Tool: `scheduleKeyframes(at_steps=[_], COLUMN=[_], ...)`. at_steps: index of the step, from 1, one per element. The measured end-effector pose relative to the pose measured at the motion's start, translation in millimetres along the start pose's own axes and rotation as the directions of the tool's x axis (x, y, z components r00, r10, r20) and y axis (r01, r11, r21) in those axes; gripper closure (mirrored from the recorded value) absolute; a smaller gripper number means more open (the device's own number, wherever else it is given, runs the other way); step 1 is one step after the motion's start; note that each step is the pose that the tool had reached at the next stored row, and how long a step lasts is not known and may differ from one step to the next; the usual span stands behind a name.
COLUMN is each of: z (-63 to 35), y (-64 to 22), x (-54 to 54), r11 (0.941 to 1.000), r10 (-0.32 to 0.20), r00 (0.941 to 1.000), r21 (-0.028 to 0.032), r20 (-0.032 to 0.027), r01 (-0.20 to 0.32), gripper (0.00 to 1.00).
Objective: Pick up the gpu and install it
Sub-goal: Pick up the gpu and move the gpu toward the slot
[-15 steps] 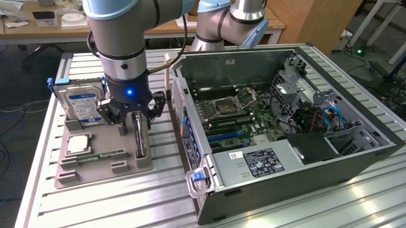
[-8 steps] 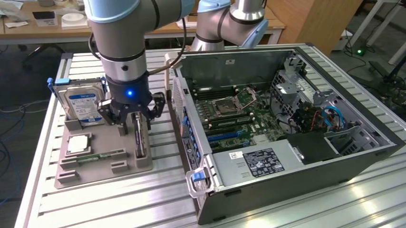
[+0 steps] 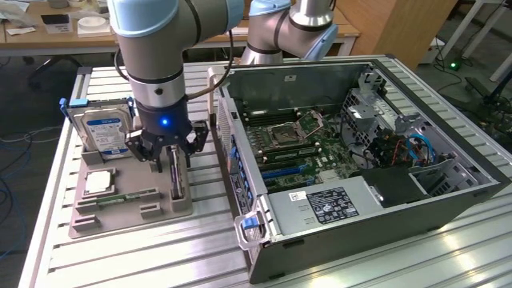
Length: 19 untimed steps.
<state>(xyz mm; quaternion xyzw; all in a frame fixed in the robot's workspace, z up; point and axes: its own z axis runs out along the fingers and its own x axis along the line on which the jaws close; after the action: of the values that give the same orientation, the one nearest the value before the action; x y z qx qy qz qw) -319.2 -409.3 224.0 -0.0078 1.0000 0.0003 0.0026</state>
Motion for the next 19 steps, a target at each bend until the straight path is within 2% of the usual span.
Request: scheduleKeyframes(at_steps=[4, 14, 19], z=[5.4, 16.7, 17.7], y=[7.1, 7.4, 7.4], x=[0.0, 1.2, 1.3], r11=[1.0, 0.9993, 0.9992], r10=[0.002, 0.032, 0.036], r00=[1.0, 0.9995, 0.9993], r21=[0.0064, 0.0185, 0.0191], r20=[0.0, -0.0001, -0.0002], r01=[-0.002, -0.032, -0.036], gripper=[0.41, 0.41, 0.41])
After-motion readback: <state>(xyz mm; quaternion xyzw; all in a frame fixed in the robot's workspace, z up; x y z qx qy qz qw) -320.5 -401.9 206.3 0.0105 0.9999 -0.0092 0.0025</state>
